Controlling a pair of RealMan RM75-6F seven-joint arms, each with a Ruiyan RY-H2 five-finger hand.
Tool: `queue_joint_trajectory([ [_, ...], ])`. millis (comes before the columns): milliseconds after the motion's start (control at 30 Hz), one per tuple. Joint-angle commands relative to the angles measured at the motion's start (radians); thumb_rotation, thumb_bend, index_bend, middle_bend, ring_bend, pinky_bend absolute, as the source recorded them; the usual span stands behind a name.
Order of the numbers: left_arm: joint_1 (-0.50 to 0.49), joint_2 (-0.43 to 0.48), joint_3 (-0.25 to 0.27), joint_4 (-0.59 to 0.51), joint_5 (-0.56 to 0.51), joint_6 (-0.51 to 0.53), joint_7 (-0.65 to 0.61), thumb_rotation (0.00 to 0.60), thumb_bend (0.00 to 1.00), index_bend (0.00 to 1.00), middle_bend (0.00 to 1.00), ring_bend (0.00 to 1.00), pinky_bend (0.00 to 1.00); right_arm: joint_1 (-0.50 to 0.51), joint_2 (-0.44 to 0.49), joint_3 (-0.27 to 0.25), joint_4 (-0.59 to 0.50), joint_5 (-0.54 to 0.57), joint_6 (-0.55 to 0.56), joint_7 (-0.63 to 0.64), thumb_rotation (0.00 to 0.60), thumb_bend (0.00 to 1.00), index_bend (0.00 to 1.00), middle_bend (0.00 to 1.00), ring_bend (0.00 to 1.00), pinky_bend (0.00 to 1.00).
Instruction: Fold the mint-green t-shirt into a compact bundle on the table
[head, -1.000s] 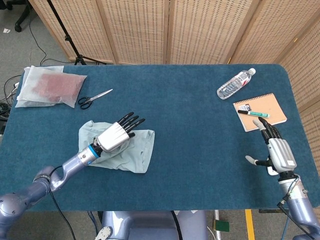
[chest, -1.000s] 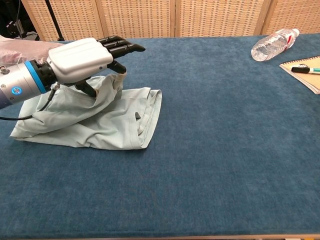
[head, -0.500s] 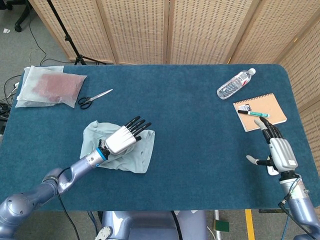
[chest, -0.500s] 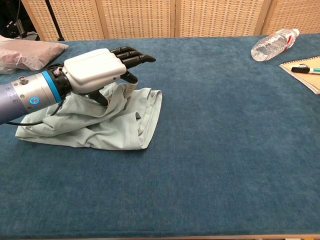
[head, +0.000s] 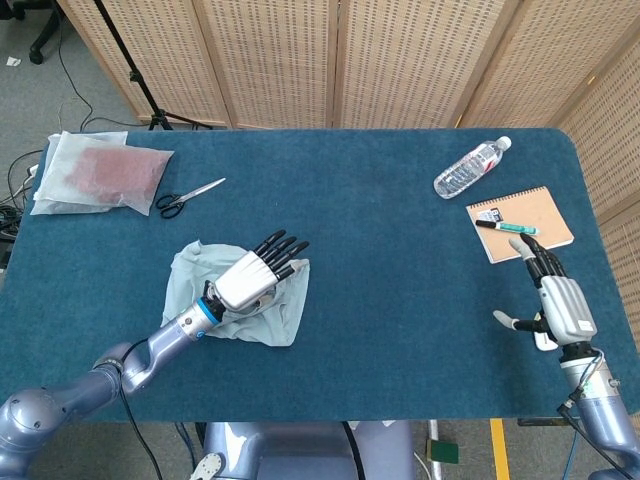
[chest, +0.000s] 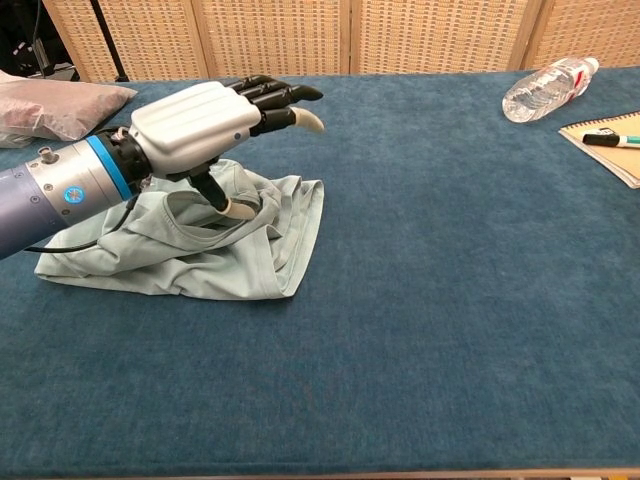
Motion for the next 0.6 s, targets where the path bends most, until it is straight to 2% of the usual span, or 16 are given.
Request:
queue_joint_trajectory([
  [33, 0.004, 0.030, -0.015, -0.061, -0.005, 0.024, -0.016, 0.600, 0.03, 0.00, 0.00, 0.00, 0.00, 0.000, 0.000, 0.000, 0.000, 0.000, 0.000, 0.000, 0.600, 0.00, 0.00, 0.00, 0.00, 0.07],
  [233, 0.016, 0.133, -0.031, -0.238, -0.011, 0.052, -0.018, 0.600, 0.03, 0.00, 0.00, 0.00, 0.00, 0.000, 0.000, 0.000, 0.000, -0.001, 0.001, 0.001, 0.600, 0.00, 0.00, 0.00, 0.00, 0.07],
  [400, 0.044, 0.287, -0.031, -0.461, -0.037, 0.033, 0.005, 0.600, 0.05, 0.00, 0.00, 0.00, 0.00, -0.003, 0.002, -0.002, -0.004, -0.004, 0.005, 0.001, 0.600, 0.00, 0.00, 0.00, 0.00, 0.07],
  [467, 0.059, 0.329, -0.025, -0.513, -0.050, 0.026, 0.007, 0.600, 0.09, 0.00, 0.00, 0.00, 0.00, -0.003, 0.003, -0.001, -0.004, -0.004, 0.006, 0.002, 0.600, 0.00, 0.00, 0.00, 0.00, 0.07],
  [533, 0.093, 0.405, -0.013, -0.601, -0.108, -0.008, 0.027, 0.600, 0.14, 0.00, 0.00, 0.00, 0.00, -0.004, 0.004, -0.002, -0.006, -0.006, 0.007, 0.004, 0.600, 0.00, 0.00, 0.00, 0.00, 0.07],
  [600, 0.113, 0.468, -0.009, -0.687, -0.189, -0.072, 0.101, 0.600, 0.18, 0.02, 0.00, 0.00, 0.00, -0.003, 0.004, -0.002, -0.006, -0.007, 0.006, 0.004, 0.600, 0.00, 0.00, 0.00, 0.00, 0.07],
])
